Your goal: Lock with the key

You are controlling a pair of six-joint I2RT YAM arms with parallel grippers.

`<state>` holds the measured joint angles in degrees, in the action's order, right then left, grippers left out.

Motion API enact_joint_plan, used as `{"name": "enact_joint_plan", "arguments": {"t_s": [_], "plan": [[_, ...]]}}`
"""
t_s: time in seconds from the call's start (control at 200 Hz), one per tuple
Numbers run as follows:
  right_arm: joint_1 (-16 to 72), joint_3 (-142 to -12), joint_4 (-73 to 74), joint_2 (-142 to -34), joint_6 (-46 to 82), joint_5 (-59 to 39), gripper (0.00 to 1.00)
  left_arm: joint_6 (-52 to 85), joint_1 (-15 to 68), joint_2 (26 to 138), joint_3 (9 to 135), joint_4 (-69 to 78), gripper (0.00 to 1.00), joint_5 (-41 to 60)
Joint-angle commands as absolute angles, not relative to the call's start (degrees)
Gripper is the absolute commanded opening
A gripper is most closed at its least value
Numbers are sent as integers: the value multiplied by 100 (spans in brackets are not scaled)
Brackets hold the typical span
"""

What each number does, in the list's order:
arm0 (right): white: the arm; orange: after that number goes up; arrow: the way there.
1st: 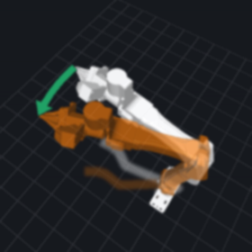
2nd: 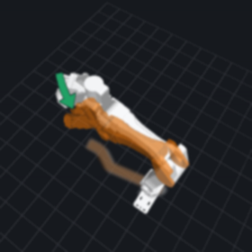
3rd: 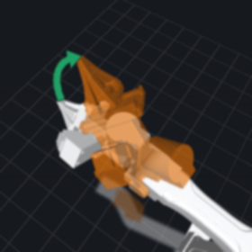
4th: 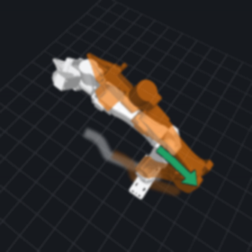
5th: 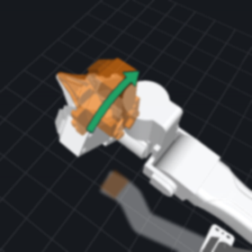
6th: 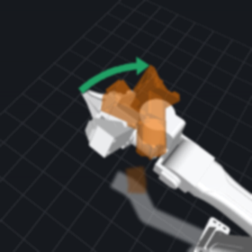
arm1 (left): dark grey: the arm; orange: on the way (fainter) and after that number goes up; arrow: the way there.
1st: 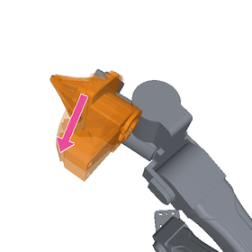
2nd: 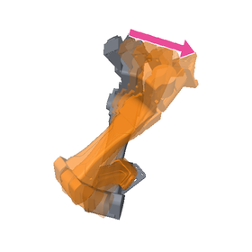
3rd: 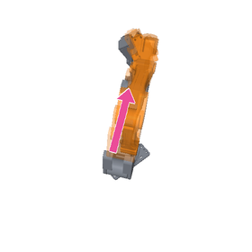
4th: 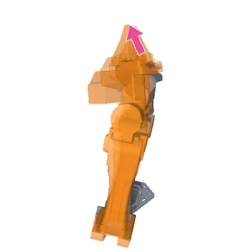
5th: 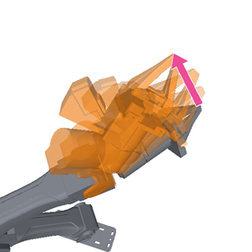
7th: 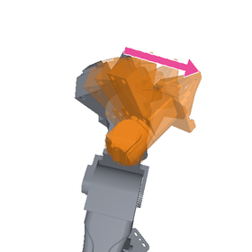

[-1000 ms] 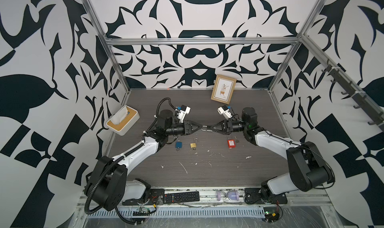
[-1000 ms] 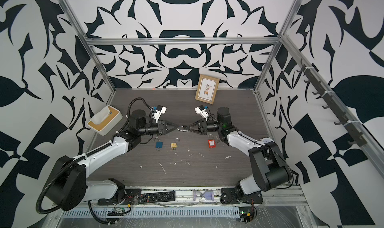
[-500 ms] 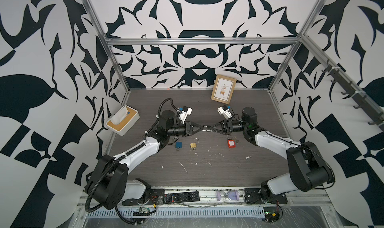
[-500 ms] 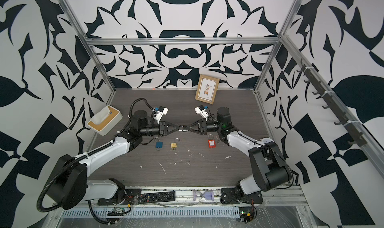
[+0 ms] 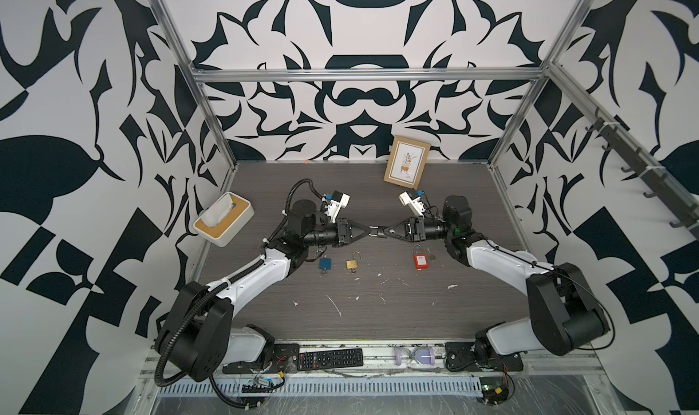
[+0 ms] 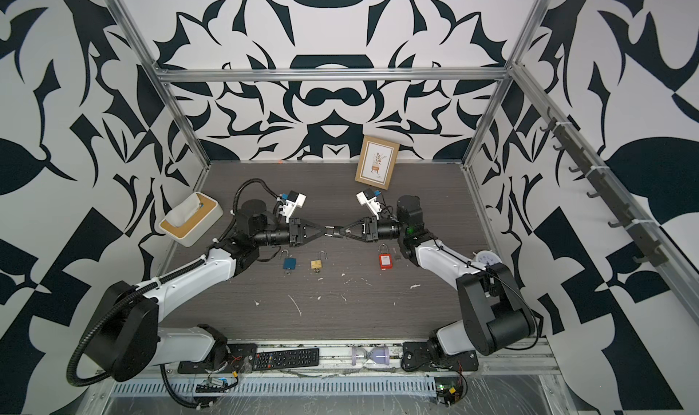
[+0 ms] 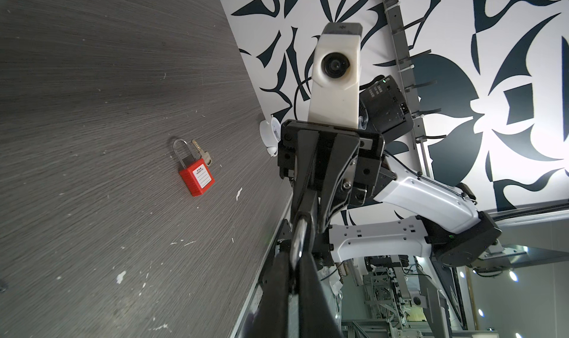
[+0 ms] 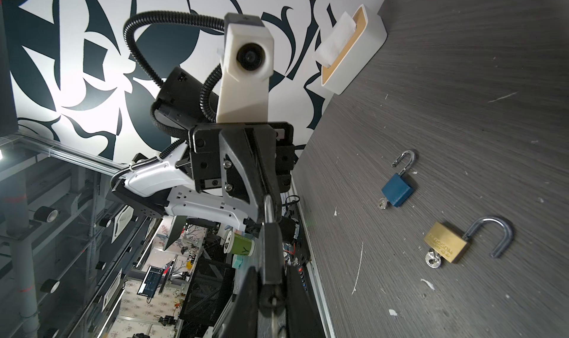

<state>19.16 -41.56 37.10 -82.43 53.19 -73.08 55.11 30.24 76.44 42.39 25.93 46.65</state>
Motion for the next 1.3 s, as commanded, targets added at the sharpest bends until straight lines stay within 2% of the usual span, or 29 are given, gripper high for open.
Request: {"name": "enact_joint_plan", "arguments": {"t_s": [0.0,0.495,1.295], "plan": [[1964,-4157,4474,-8091,5351,-7348,0,5570,3050,7598,4339,2777,0,4728],[2171,-4254,5461,-8538,6068,-7260,0,5559,3095,7725,4307,2928,0,4746],[2466,-4501,5467,-8740,6037,-7146,0,5572,3451,7888,4421,3043,0,4701]]}}
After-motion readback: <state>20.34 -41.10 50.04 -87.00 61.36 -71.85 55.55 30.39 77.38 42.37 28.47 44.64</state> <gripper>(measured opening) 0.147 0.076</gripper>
